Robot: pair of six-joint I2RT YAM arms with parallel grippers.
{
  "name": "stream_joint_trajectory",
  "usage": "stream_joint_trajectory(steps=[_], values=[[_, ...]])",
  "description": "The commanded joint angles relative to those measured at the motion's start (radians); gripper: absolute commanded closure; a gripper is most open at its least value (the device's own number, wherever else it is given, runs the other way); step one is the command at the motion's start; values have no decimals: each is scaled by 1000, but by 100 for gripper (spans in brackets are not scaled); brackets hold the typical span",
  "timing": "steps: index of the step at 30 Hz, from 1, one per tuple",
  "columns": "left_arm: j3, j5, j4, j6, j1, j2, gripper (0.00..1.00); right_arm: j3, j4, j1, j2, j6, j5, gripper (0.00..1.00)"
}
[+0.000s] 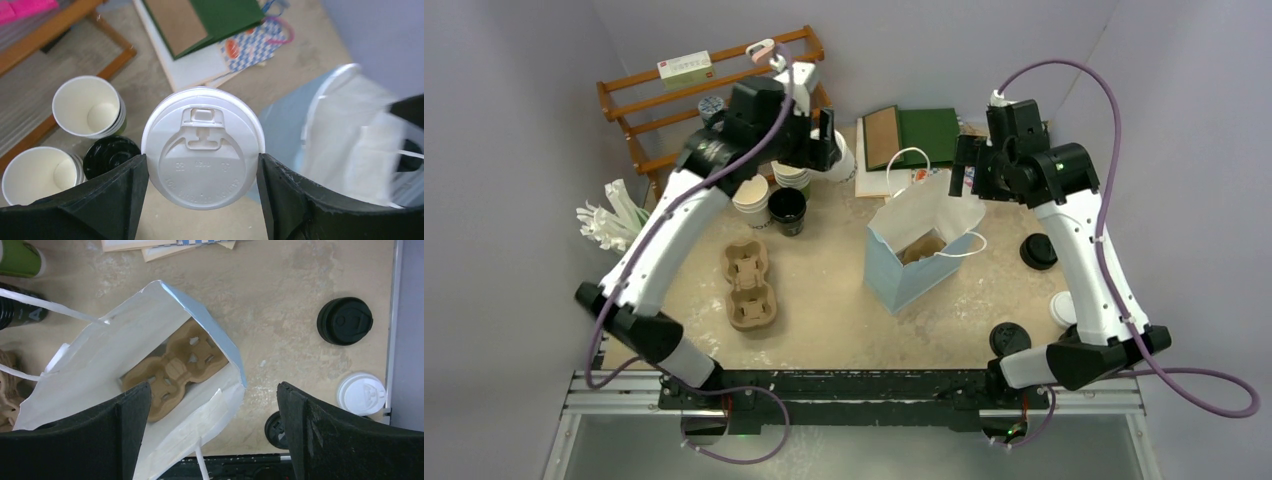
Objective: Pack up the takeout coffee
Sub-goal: Pick up the coffee cup from the center of the board, then place the coffee cup on the cup tray.
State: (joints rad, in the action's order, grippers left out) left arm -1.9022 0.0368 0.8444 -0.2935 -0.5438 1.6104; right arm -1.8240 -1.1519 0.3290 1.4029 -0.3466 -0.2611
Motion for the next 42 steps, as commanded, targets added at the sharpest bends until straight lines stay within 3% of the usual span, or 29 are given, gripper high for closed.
stream_joint_trajectory(steps=[1,6,11,17,25,28,35,42], values=[[-59,107,-80,-58,-2,-154,35,27,-10,-9,-17,-34,36,4],[-72,251,-170,-105,-2,-239,36,64,-4,-11,-24,-95,48,5],[109,479,-402,-245,-44,-291,39,55,-3,-11,-27,-140,99,6],[166,416,-464,-208,-248,-250,41,56,3,-10,-40,-97,70,14],[293,295,-511,-114,-272,-263,42,162,139,-11,-111,16,22,40],[324,291,-529,-103,-275,-251,43,190,186,-11,-117,13,47,46],[304,253,-497,-31,-302,-200,45,226,291,-11,-91,51,66,44],[314,189,-488,-11,-330,-175,47,242,385,-11,-43,142,3,52]])
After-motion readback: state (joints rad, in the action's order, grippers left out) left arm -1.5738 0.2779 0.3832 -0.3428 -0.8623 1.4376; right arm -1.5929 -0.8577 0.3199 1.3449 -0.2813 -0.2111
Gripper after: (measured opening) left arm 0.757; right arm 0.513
